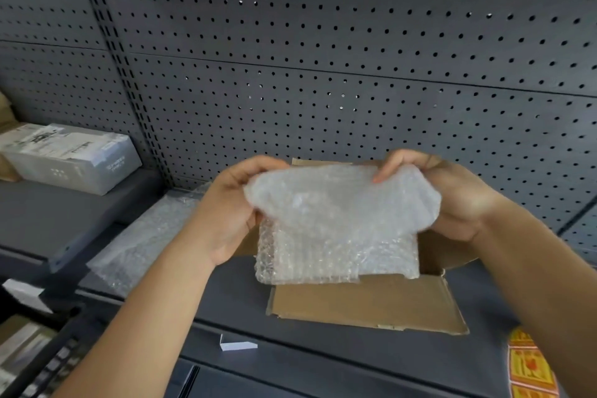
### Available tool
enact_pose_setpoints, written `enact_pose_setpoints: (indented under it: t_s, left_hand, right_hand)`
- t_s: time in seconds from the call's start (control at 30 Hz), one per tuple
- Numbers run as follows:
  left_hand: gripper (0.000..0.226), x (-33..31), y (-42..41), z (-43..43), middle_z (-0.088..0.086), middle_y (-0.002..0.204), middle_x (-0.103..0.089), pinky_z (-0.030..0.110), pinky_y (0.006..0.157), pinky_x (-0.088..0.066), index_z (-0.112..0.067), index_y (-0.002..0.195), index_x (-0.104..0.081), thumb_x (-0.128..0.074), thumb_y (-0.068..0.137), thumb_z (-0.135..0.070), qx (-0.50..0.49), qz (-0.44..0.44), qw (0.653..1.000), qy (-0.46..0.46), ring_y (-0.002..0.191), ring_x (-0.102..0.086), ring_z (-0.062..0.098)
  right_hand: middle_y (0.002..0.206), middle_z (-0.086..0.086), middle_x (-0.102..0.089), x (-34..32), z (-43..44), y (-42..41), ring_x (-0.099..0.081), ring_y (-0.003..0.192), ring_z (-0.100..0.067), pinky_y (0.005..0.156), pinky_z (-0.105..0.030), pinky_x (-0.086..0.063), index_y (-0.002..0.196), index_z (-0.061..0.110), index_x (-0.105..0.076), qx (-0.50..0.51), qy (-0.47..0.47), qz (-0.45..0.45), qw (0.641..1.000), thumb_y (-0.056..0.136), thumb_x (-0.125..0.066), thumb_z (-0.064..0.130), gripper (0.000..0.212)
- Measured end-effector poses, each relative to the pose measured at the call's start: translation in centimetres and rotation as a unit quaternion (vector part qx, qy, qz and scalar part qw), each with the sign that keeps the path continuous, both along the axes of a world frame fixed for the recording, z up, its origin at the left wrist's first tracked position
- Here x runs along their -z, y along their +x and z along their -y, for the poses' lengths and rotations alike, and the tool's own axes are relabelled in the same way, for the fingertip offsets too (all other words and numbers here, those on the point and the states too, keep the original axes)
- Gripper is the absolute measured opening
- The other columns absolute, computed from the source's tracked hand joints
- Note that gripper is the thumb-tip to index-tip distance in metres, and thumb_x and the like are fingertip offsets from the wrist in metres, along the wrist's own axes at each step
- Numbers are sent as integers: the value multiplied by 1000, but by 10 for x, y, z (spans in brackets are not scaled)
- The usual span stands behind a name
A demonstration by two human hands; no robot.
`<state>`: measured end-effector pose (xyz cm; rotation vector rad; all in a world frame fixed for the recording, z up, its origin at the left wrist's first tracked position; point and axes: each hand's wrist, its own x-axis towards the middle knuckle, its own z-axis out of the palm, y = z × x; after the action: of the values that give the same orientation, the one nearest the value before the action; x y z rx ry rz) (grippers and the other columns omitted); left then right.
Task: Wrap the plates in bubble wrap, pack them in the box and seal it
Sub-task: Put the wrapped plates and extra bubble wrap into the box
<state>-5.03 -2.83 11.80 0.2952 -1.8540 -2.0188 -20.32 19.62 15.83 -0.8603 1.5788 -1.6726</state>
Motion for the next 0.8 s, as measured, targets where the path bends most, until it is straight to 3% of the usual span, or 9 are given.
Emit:
enact_pose_setpoints:
  t_s: [0.07,0.17,0.27,0.33,0.43,0.57,0.63,0.73,0.8]
  left_hand:
    - [48,-2,2,-3,10,115,-76,45,81,-61,-15,80,-78,-41,102,6,45,-17,999,21,106,-71,33]
    - [46,-1,4,-2,13,125,-70,51,92,-54,-12,86,-74,-32,102,-21,126,-8,989,76,116,-66,33]
    - [40,-1,5,-7,2,107,-73,33,78,-58,-16,90,-65,-55,93,-55,143,33,988,43,99,-70,23]
    - [25,-3,3,-17,-8,93,-72,25,63,-56,-16,89,-58,-78,85,-30,101,26,994,-43,85,-71,15]
    - [32,-7,0,-28,-11,88,-69,27,53,-57,-12,91,-54,-83,77,-12,8,-16,995,-102,71,-71,13]
    - [34,-1,-8,-29,-7,112,-68,52,92,-55,-27,88,-54,-87,80,-28,-72,-30,973,-216,93,-67,32]
    - [34,6,-15,-31,-6,114,-64,47,94,-54,-29,91,-52,-85,82,-32,-82,-17,969,-230,108,-64,20]
    - [38,18,-21,-30,-14,108,-54,19,81,-44,-32,103,-52,-83,82,-40,-107,45,948,-295,100,-56,1]
    - [41,27,-19,-26,-16,119,-51,16,85,-39,-31,113,-55,-80,83,-42,-126,84,920,-362,113,-52,3]
  right_hand:
    - [105,-11,-76,3,-1,-2,-73,95,-30,83,-46,-59,58,15,-73,-8,20,-15,1000,90,-43,-21,56]
    - [121,-11,-72,1,-2,-3,-70,109,-34,83,-45,-60,55,12,-70,-17,23,-44,999,89,-49,-23,53]
    - [123,-11,-70,-1,-1,-3,-68,112,-32,83,-41,-60,58,13,-71,-13,6,-63,998,89,-50,-23,52]
    - [126,-11,-69,-3,-3,-6,-67,115,-32,85,-42,-60,77,14,-76,8,-6,-50,999,93,-44,-18,48]
    - [132,-8,-65,-8,-10,-12,-64,115,-29,89,-43,-56,129,19,-65,11,-29,68,997,101,-35,16,41]
    - [133,-6,-66,-13,-16,-6,-66,118,-25,83,-38,-60,140,20,-55,-71,52,98,991,89,-35,67,73]
    - [123,-5,-72,-14,-8,0,-69,114,-24,81,-35,-60,134,17,-58,-30,112,36,993,87,-57,50,58]
    - [110,-1,-76,-23,4,2,-73,103,-22,80,-34,-60,119,18,-65,94,136,-74,983,89,-70,13,30]
    - [128,6,-67,-32,11,6,-63,120,-19,94,-34,-51,128,24,-60,144,193,-216,946,92,-68,13,38]
